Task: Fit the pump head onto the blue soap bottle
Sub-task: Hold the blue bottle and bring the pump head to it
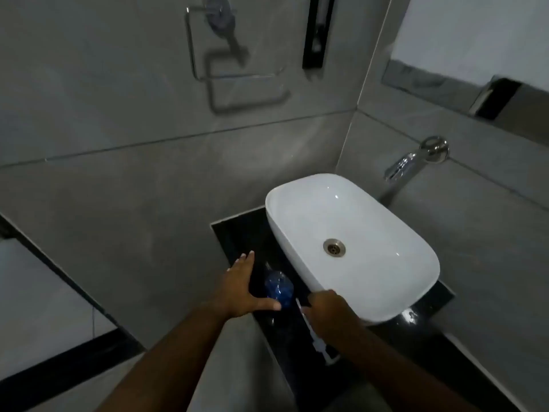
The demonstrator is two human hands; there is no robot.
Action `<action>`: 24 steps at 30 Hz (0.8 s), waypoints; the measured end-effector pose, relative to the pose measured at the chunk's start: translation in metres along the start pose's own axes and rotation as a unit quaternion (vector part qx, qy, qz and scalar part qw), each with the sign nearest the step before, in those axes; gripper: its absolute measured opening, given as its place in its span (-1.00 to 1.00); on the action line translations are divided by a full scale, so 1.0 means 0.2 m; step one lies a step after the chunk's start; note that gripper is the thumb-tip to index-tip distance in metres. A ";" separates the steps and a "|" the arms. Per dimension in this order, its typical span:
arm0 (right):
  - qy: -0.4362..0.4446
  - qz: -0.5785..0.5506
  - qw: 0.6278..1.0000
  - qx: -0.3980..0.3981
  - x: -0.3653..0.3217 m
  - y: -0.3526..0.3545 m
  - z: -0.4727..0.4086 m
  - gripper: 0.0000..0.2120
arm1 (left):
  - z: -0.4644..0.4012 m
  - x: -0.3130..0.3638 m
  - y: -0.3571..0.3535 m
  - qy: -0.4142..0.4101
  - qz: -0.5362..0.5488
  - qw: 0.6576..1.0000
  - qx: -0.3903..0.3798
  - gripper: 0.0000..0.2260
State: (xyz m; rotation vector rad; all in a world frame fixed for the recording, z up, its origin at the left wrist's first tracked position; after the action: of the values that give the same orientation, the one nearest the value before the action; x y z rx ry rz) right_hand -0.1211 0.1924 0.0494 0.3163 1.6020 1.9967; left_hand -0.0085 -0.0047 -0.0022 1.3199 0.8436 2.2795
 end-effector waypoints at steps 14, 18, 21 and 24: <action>-0.145 -0.041 0.969 -0.196 0.08 -0.36 0.07 -0.74 | -0.19 0.06 -0.04 -0.019 -0.097 0.995 0.018 0.24; -0.149 -0.051 0.971 -0.180 0.05 -0.37 0.09 -0.78 | -0.20 0.06 -0.05 -0.007 -0.153 0.988 0.009 0.17; -0.124 -0.082 0.978 -0.148 0.03 -0.28 0.10 -0.73 | -0.21 0.06 -0.07 0.004 -0.169 0.986 0.011 0.15; -0.079 -0.092 0.981 -0.153 0.03 -0.12 0.12 -0.73 | -0.22 0.05 -0.10 -0.005 -0.200 0.980 0.013 0.10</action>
State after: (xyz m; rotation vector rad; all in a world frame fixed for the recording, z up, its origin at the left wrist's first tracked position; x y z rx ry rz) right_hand -0.1069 0.2184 0.0319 0.1955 1.1610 1.9829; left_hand -0.0514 0.0024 -0.0259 1.0561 1.0325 1.9511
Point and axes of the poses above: each hand's wrist, its own z-axis away from the middle knuckle, its own y-axis out of the back of the hand, x = y × z, the point moved 1 cm from there along -z, towards the middle knuckle, and after that the axes turned 13 degrees about -x, right-handed, at the moved point
